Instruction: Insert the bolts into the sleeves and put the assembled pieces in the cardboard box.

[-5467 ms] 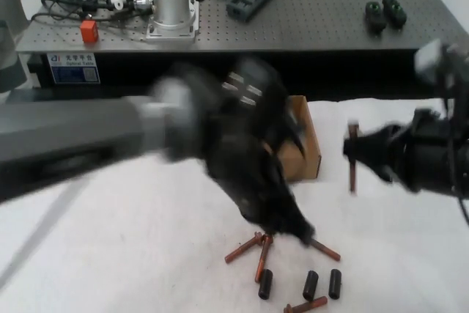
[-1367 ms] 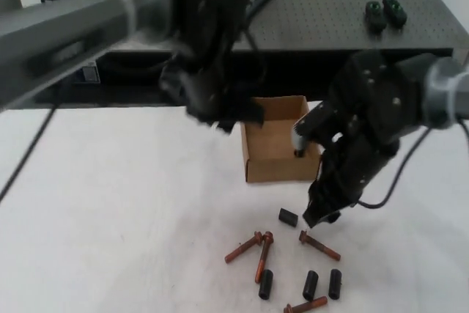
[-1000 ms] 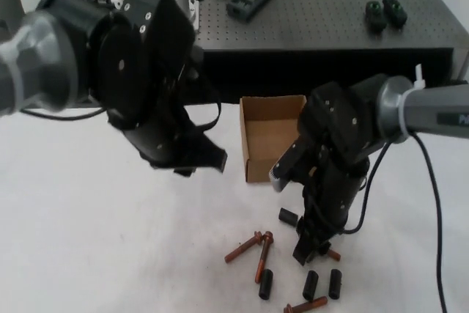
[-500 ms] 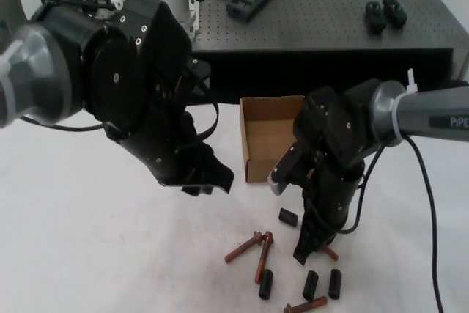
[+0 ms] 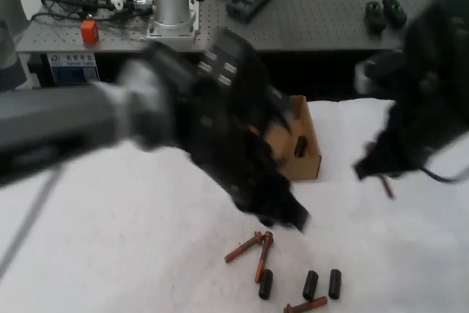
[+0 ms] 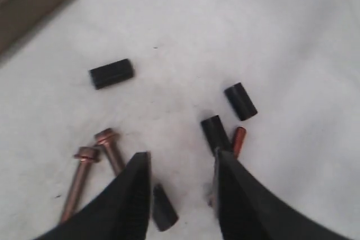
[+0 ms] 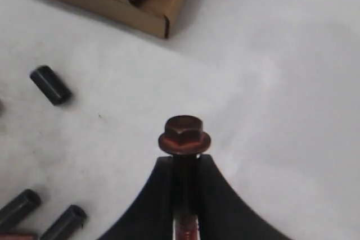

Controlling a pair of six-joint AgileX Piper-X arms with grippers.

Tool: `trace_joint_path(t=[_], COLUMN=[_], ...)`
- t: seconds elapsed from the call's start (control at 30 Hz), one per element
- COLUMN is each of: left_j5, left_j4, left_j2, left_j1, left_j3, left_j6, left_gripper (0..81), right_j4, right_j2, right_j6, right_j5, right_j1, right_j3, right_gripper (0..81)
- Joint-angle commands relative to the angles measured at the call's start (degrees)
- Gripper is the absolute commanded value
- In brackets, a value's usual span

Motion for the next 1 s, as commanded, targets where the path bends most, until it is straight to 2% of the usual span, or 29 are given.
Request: trace_joint_path(t=[0.0, 0.17, 0.27, 0.43, 0.87, 0.97], left_j5=[0.4, -1.0, 0.9, -0.1, 0.3, -0.1], left_j4=[1.6, 5.3, 6.7, 8.7, 10.1, 9.7], left_j2=[2.6, 11.3, 14.8, 19.3, 24.5, 24.6], left_j1=[-1.7, -4.1, -5.6, -7.7, -8.7, -8.7], left_j3=[-3.1, -10.2, -14.7, -19.4, -22.2, -22.2], left_j6=[-1.8, -4.7, -7.3, -7.8, -9.9, -10.0], left_gripper=[27.7, 32.6, 36.0, 36.0, 35.8, 31.6], right_j4=[1.4, 1.4, 1.4, 1.3, 0.9, 0.7], right_j2=[-7.6, -16.5, -20.3, -23.8, -24.0, -24.0], right_j6=[2.5, 3.4, 3.7, 4.0, 5.6, 6.1], right_j5=[-0.7, -0.7, -0.7, -0.7, -0.7, -0.7], right_j1=[-4.0, -7.8, -9.0, -9.9, -9.9, -9.9], right_j3=[6.0, 13.8, 17.1, 19.5, 19.5, 19.5], right_gripper=[1.8, 1.8, 1.8, 1.8, 1.8, 1.8])
